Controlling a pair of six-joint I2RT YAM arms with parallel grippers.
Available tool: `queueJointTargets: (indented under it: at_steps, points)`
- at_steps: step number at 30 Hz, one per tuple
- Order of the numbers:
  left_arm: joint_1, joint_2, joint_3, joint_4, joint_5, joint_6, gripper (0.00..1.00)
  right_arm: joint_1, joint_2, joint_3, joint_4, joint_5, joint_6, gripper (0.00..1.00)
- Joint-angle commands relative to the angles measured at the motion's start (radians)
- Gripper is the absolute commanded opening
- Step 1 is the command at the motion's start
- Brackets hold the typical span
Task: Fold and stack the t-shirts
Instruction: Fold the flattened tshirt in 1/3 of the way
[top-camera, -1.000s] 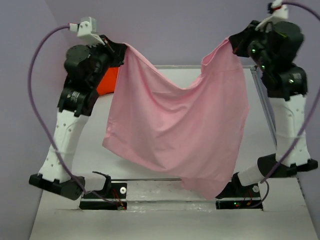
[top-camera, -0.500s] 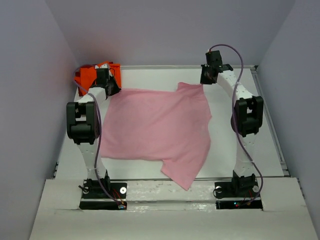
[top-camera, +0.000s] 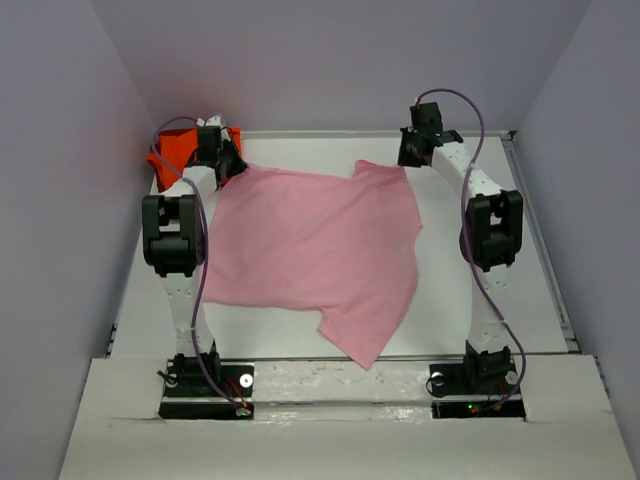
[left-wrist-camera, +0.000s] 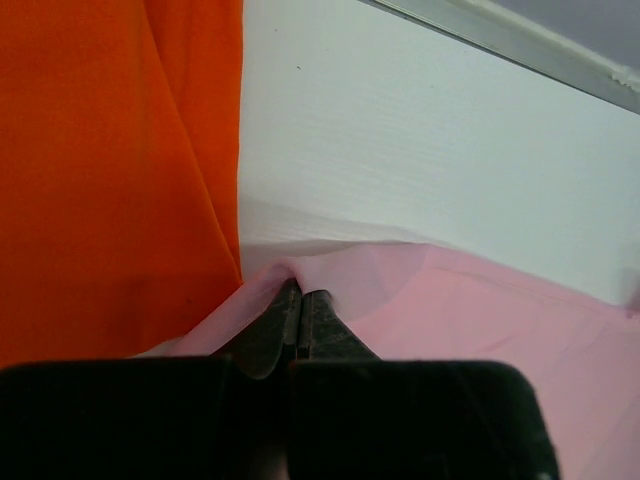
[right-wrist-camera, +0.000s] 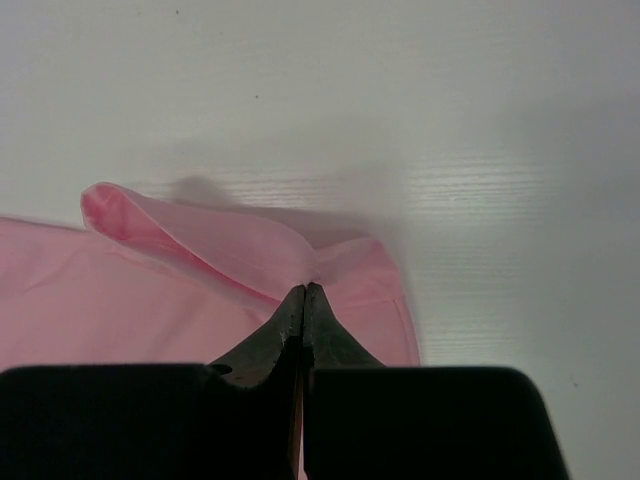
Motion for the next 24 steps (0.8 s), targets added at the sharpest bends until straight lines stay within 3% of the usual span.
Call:
queueJointTargets:
  at_steps: [1, 17, 24]
  points:
    - [-0.002, -0.082, 0.006, 0.039, 0.014, 0.019, 0.00, -0.004, -0.121, -0.082, 0.046, -0.026, 0.025, 0.00]
    - [0.037, -0.411, -0.235, -0.043, -0.035, 0.063, 0.00, -0.004, -0.583, -0.698, 0.132, 0.016, 0.065, 0.00]
    - [0.038, -0.493, -0.365, -0.041, -0.075, 0.073, 0.00, 0.005, -0.702, -0.826, 0.140, -0.005, 0.083, 0.00]
